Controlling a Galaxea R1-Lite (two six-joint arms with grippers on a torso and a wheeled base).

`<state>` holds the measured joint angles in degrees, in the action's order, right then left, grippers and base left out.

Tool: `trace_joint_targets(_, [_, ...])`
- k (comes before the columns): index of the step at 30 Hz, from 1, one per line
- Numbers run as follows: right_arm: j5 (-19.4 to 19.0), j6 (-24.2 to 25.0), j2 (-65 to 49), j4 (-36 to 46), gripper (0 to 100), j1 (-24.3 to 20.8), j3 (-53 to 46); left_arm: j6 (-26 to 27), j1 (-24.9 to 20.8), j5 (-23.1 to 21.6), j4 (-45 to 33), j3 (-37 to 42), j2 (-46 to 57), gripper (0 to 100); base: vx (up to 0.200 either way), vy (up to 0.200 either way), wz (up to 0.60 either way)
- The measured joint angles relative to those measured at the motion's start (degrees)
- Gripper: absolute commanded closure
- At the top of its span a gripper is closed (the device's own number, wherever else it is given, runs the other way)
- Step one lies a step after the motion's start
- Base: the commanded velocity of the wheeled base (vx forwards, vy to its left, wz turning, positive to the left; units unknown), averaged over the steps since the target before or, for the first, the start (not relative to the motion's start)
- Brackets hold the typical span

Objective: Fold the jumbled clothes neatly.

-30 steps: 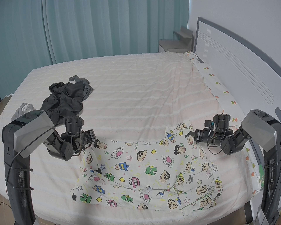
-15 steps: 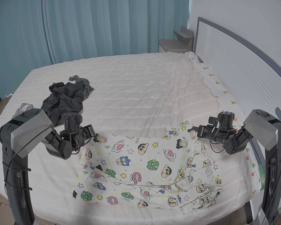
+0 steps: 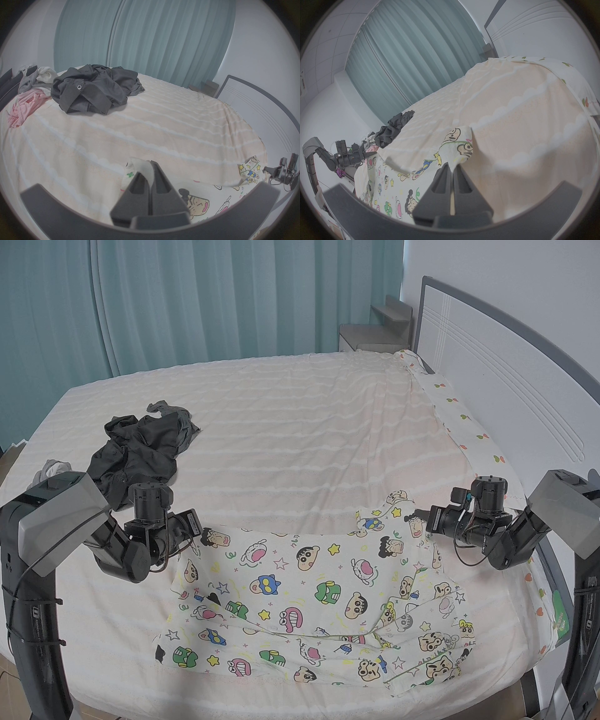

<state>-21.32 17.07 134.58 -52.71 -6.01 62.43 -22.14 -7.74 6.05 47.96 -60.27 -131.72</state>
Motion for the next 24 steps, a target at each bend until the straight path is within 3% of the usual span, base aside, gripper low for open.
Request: trace_joint_targets(24, [-1.58, -0.43, -4.24, -4.73, 100, 0.59, -6.75, -0.33, 0.28, -0.24, 1.79, 3.39, 4.05, 100, 0.000, 0.000, 0.00])
